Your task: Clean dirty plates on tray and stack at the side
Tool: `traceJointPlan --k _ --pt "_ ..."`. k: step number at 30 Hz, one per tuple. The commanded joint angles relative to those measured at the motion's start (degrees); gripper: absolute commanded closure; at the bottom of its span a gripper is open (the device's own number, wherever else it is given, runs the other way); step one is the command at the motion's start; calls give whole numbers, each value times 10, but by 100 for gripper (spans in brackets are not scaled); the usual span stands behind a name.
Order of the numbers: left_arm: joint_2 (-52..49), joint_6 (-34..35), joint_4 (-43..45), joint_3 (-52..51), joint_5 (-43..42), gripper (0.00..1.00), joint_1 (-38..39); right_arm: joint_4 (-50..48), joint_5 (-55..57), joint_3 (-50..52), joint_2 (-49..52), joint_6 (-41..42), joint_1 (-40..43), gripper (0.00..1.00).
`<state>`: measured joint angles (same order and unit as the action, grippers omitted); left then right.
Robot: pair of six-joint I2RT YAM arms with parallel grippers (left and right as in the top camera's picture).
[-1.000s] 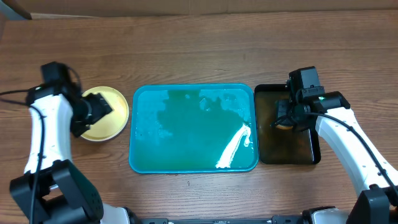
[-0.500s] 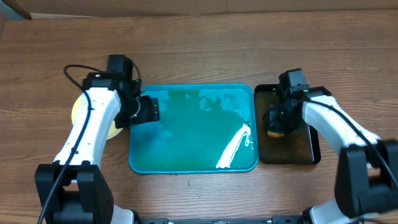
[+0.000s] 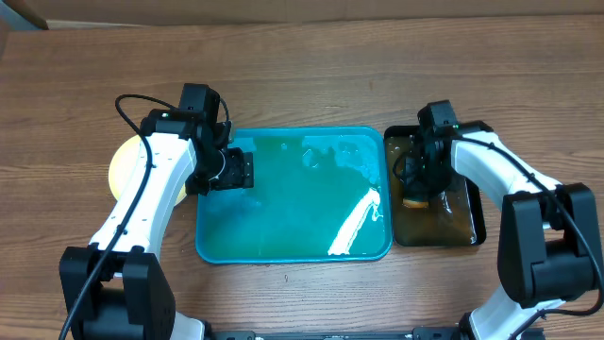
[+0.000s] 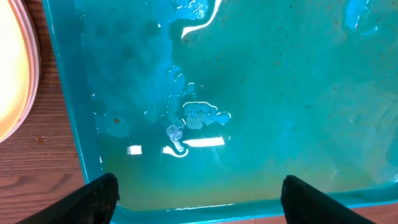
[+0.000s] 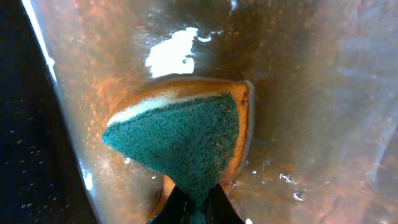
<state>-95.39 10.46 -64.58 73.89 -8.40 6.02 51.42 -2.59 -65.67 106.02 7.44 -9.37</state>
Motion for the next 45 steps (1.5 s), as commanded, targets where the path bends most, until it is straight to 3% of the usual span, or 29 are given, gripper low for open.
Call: traceJointPlan --k 1,5,12,23,34,45 --pt "7 -10 -1 5 -6 16 4 37 -1 -61 -9 0 -1 96" --pt "7 -11 -1 5 -6 16 4 60 -1 -101 -31 0 -1 96" --pt "7 -11 -1 5 -6 16 4 53 -1 -61 -34 0 -1 96" --pt "7 -11 1 5 -6 15 4 -108 -1 102 -34 2 -2 96" --pt "7 -10 -1 5 -6 15 4 1 -1 -31 -79 15 -1 96" --pt "7 -11 -2 5 -6 15 4 21 15 -35 -106 22 -1 87"
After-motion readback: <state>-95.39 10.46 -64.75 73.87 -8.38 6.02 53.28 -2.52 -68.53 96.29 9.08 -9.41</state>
